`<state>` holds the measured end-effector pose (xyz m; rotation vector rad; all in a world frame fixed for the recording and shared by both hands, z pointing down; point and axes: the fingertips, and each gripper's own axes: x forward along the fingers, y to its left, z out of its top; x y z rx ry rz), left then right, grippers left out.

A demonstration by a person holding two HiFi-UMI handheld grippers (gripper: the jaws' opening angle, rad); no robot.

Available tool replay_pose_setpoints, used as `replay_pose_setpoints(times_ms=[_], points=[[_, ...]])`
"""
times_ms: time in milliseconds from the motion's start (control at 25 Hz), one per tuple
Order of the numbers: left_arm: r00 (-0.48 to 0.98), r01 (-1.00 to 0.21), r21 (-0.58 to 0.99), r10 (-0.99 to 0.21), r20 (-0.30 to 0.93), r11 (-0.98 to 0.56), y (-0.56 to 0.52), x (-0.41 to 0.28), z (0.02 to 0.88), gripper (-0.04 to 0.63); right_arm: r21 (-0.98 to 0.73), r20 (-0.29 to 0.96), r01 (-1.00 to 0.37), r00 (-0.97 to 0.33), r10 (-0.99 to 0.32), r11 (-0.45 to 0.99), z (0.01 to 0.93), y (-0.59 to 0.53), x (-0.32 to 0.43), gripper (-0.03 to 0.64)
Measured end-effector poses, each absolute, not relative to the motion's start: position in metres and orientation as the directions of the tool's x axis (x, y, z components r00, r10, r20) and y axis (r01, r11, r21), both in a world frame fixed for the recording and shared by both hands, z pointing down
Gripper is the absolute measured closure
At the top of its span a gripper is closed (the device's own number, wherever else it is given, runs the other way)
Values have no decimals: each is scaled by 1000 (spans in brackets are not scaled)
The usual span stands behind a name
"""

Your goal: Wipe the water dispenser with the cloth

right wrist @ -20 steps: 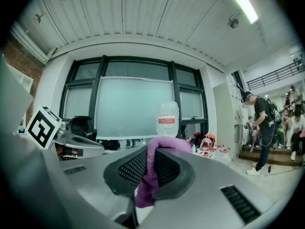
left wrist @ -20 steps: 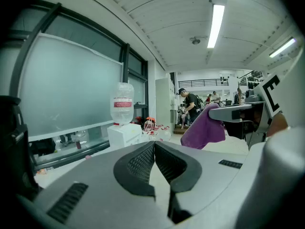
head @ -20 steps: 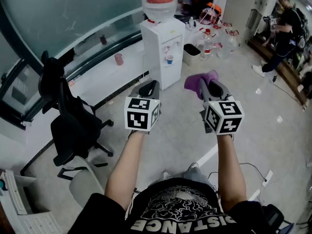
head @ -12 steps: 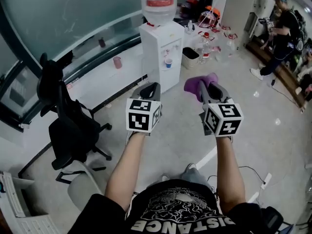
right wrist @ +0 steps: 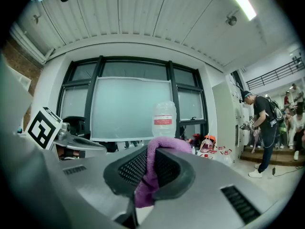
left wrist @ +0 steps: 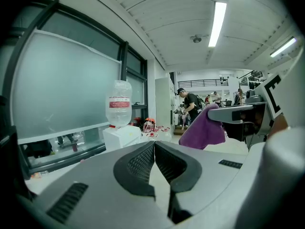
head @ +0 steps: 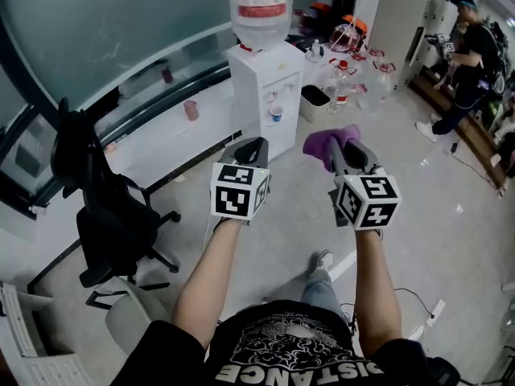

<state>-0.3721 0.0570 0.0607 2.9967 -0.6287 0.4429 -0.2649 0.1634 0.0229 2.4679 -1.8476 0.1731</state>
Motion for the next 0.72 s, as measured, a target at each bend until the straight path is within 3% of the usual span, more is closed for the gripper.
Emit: replay_pose_setpoints(times_ms=[720], points=[[757,-582,-38,-559,338,-812,-16,-163,71,569,-38,138,-999,32,-990,-37,31,61,-51,584]])
